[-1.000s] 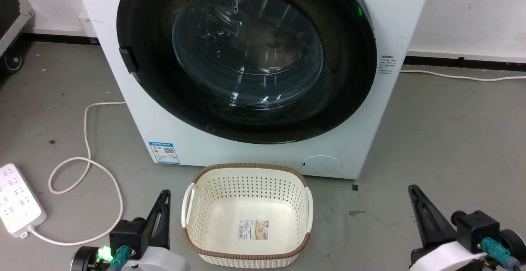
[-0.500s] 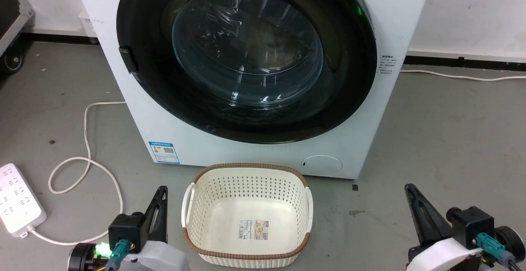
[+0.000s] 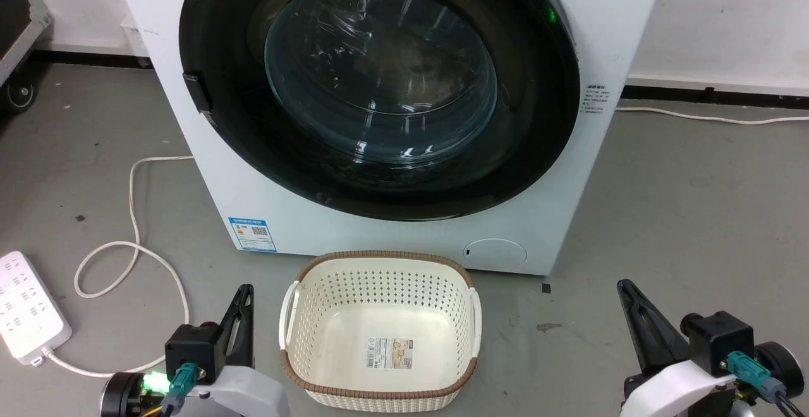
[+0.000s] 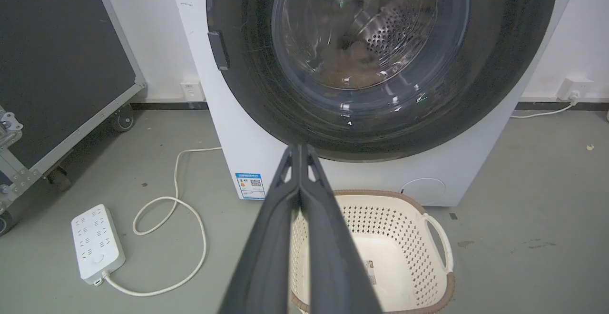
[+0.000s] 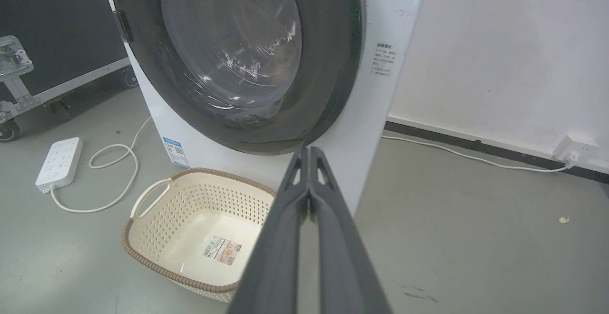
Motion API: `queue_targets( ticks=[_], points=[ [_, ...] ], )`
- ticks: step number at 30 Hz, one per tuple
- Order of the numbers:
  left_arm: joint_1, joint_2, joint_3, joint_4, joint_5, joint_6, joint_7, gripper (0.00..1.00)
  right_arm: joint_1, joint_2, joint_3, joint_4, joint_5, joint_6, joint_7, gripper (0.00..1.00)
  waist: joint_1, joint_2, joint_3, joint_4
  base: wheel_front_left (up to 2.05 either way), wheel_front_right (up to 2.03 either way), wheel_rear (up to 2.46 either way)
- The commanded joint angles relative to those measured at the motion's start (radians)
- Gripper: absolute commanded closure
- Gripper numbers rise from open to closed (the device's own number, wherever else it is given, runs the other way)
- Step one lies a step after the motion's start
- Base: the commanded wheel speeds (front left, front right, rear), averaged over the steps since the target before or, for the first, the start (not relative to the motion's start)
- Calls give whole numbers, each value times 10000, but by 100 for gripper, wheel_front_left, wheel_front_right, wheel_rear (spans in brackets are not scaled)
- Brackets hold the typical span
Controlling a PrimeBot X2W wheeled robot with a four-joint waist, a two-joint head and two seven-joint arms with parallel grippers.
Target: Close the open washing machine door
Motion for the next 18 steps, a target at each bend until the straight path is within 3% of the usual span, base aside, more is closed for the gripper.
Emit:
queue_targets(
  ticks=[1, 18],
  points=[
    [-160, -13, 37, -69, 62, 53, 67, 100, -127, 50, 32, -87, -65, -7, 47, 100, 0, -1, 1, 0, 0, 0, 0],
    [-198, -16, 60, -129, 103, 114, 212, 100, -159, 53, 81, -128, -78, -7, 193, 100, 0, -1, 4, 0, 0, 0, 0]
  ],
)
